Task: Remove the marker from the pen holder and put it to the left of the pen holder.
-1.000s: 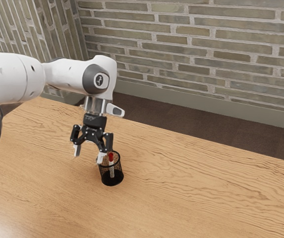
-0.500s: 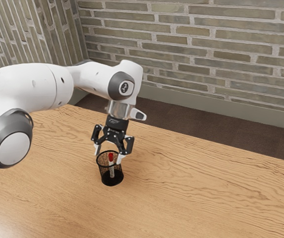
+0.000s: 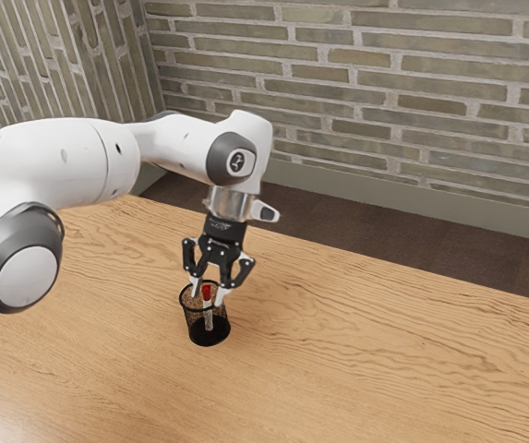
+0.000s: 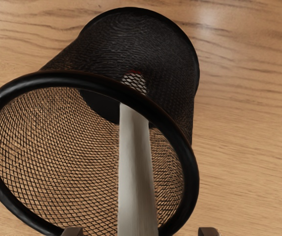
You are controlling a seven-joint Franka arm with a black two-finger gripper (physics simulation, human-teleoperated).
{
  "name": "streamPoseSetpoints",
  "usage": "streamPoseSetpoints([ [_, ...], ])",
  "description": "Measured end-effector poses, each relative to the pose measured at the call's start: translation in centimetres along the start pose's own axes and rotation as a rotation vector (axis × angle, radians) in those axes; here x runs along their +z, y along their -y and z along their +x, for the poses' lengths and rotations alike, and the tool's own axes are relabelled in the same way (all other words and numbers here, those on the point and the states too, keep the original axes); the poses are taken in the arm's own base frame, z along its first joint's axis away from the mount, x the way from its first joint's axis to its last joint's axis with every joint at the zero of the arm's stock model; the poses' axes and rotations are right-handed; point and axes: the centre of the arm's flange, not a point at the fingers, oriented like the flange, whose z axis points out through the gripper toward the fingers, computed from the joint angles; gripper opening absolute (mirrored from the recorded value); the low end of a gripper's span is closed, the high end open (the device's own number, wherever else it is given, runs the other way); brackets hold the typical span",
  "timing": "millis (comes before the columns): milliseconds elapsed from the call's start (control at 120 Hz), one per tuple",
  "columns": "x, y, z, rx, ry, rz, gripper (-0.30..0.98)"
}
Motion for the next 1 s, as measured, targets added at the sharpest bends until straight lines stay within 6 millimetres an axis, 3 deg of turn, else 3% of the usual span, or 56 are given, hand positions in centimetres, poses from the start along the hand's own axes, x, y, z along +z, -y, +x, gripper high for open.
streamPoseSetpoints([
  [292, -0.1, 0.1, -0.1, -0.034, -0.003, 0.004, 0.02],
  [500, -0.4, 0.3, -0.2, -0.05, -0.007, 0.007, -0.05],
  [583, -1.5, 0.8, -0.9, -0.057, -0.018, 0.007, -0.07],
  [667, -4.8, 1.7, -2.1, -0.069, -0.058, 0.013, -0.08],
  [792, -11.0, 4.4, -6.6, -0.097, -0.125, 0.018, -0.09],
  [858, -12.7, 6.1, -8.3, -0.119, -0.134, 0.025, -0.1],
  [933, -13.7, 10.4, -8.0, -0.165, -0.142, -0.008, -0.1],
  [1000, -12.1, 15.4, -5.6, -0.191, -0.131, -0.1, -0.1],
])
